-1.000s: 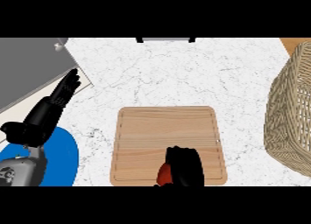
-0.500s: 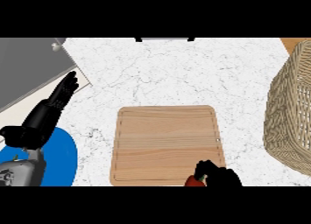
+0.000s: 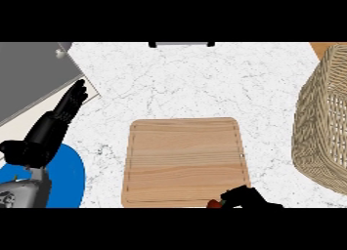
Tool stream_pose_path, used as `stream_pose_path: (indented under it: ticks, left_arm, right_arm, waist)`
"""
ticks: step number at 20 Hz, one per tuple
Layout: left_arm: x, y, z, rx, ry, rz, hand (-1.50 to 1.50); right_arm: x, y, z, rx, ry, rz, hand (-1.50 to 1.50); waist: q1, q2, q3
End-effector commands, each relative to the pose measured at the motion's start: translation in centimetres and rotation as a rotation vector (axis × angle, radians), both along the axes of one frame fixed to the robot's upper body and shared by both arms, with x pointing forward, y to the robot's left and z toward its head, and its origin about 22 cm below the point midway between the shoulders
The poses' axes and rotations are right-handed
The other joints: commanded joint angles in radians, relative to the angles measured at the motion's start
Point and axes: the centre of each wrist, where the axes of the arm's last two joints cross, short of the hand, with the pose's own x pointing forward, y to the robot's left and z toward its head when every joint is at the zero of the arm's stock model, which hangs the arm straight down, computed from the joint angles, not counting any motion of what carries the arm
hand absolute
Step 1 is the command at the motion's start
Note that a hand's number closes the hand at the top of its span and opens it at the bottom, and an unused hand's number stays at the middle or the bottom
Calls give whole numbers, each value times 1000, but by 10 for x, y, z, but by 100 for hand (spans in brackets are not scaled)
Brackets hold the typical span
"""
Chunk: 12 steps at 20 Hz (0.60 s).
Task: Pick the bell pepper from the cutting board and place it in the basket
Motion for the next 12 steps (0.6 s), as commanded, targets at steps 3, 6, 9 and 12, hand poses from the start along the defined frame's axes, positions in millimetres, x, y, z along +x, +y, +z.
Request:
stream_pose_path:
  ticks: [3, 6, 9, 12]
  left_arm:
    - [-16, 11, -1, 28, -7, 2, 0]
    - [5, -12, -12, 10, -8, -9, 0]
    - [11, -5, 4, 9, -5, -5, 0]
    - [10, 2, -1, 1, -7, -18, 0]
  right_arm:
    - [-44, -28, 68, 107, -124, -90, 150]
    - [-42, -35, 83, 108, -118, -149, 150]
    - [-36, -38, 88, 48, -109, -219, 150]
    - [-23, -50, 94, -20, -138, -259, 150]
  waist:
    - [6, 1, 0]
    - [3, 7, -1]
    - [8, 6, -1]
    - [15, 9, -1]
